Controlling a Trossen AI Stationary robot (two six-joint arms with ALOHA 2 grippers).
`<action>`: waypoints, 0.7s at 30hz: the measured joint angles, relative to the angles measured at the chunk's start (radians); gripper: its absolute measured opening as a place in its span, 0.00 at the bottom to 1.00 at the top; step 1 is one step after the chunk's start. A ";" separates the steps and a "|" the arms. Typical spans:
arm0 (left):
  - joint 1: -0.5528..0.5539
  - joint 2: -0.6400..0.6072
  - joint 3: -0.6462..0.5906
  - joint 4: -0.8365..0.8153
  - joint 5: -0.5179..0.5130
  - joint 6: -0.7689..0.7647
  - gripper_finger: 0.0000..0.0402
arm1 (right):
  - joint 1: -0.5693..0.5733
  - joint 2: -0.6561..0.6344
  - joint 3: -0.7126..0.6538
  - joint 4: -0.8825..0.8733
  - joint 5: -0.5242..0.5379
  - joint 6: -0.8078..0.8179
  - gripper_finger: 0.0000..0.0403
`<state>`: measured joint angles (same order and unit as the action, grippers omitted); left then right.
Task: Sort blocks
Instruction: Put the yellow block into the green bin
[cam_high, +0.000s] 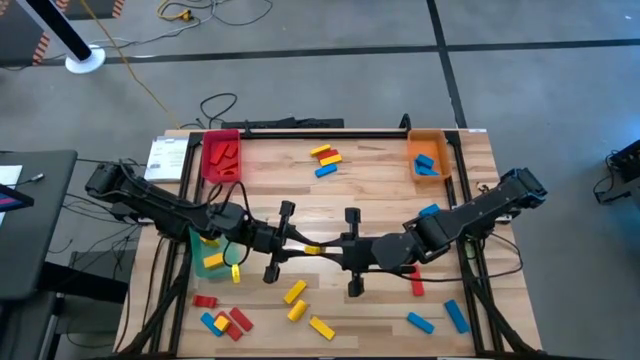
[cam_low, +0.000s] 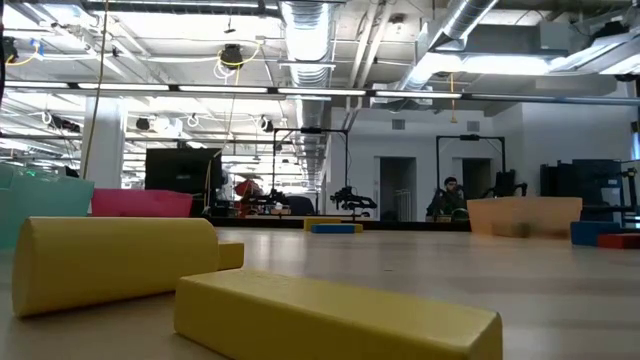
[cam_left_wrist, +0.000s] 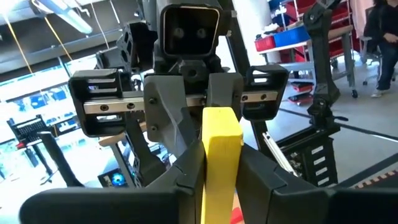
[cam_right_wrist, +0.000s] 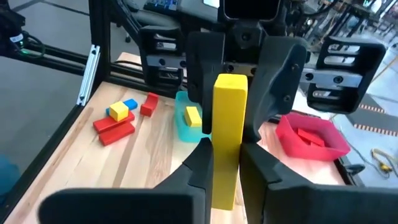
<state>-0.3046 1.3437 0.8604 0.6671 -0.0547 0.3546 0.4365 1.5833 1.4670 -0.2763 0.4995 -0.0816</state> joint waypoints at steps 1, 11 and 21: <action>0.000 0.000 0.000 -0.005 -0.001 0.000 0.14 | -0.002 0.000 0.000 -0.012 0.000 0.010 0.19; -0.004 -0.017 0.002 -0.259 -0.072 -0.020 0.14 | -0.008 0.002 -0.001 -0.301 0.004 0.229 0.49; -0.017 -0.082 0.002 -0.672 -0.263 -0.135 0.14 | -0.007 0.002 -0.049 -0.517 0.003 0.412 0.55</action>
<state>-0.3221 1.2615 0.8619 -0.0046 -0.3175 0.2200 0.4299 1.5848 1.4183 -0.7935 0.5026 0.3308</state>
